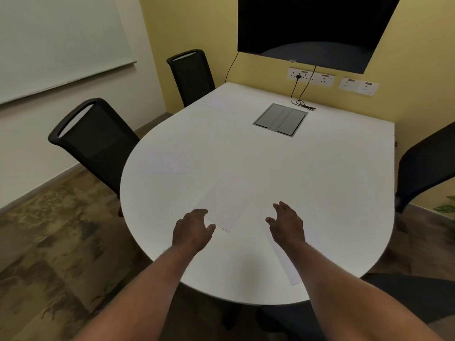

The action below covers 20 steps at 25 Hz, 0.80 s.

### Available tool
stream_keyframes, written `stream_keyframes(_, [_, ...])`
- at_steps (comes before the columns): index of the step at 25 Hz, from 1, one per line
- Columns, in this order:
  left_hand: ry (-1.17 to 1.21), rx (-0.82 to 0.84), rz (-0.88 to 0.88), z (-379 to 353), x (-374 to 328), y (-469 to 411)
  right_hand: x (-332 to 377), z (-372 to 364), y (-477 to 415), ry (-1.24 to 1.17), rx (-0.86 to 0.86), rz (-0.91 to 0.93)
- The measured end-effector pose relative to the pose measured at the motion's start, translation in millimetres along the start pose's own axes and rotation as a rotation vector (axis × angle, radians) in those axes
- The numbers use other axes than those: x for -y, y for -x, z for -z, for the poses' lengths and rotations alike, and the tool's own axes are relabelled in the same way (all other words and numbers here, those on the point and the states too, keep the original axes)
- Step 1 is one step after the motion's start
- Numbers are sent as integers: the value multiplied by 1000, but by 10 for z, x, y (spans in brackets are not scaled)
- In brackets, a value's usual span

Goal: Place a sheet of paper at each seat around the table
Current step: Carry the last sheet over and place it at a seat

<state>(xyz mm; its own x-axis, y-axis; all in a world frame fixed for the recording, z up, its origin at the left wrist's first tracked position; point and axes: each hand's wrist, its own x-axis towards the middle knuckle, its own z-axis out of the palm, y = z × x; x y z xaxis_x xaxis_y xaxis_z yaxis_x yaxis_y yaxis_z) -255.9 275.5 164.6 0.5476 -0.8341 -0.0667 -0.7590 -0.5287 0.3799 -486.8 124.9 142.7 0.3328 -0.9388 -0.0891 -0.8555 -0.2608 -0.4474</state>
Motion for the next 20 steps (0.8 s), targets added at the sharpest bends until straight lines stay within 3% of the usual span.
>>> stream_keyframes(5, [32,18,58,150,335,-296,405,-327,-15,-94,29,-31])
stream_keyframes(11, [5,166,73,-79,459,-887,442,-839,-352,-102,99,-141])
stream_keyframes(20, [72,333,232,-469,778,-1928,731,-1627,-1068,-171,228,-226])
